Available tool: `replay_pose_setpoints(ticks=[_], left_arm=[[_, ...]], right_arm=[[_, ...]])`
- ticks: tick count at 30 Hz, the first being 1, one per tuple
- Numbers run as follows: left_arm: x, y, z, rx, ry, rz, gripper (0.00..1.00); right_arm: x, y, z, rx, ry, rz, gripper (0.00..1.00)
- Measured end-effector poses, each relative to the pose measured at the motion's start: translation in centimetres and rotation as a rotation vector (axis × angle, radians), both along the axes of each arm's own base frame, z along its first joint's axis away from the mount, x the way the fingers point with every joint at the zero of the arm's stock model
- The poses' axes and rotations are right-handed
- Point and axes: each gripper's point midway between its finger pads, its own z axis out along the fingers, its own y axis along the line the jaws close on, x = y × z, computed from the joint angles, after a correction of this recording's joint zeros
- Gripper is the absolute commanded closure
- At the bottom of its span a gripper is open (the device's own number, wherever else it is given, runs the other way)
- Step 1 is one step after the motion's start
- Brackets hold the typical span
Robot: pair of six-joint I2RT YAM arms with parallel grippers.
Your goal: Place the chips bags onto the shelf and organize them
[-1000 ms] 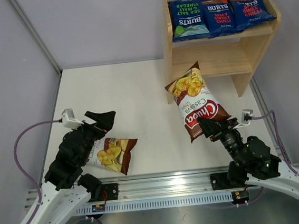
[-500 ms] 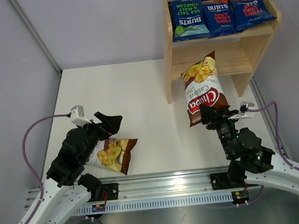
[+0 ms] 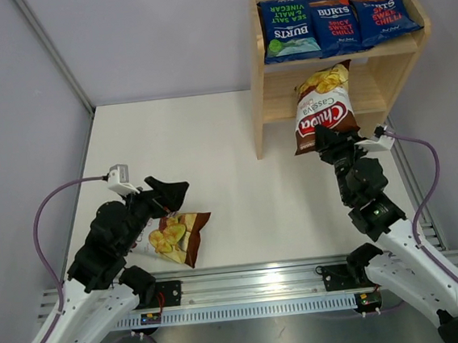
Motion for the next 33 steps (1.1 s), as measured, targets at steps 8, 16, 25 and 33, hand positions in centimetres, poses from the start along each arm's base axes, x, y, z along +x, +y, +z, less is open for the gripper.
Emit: replay_pose_setpoints(ticks=[8,16,25,33], left_arm=[[-0.4,-0.6,-1.3,0.019,0.010,-0.046,0.01],[-0.8,-0.9,-1.7,0.044,0.008,-0.087,0.01],[-1.3,-0.5,-1.3,0.068,-0.030,-0.096,0.01],[-1.8,0.0,-1.6,0.091,-0.032,-0.100,0.01]], right_arm=[[4.1,-4.3,-1.4,0.100,0.049,0.018,0.80],[6.9,-8.5,-2.8,0.279,0.080,0.055,0.75],[9.0,-10.1,-3.6,0.439,0.088,0.072,0.62],[10.8,-10.8,-4.3,0.510,0.121,0.044,0.45]])
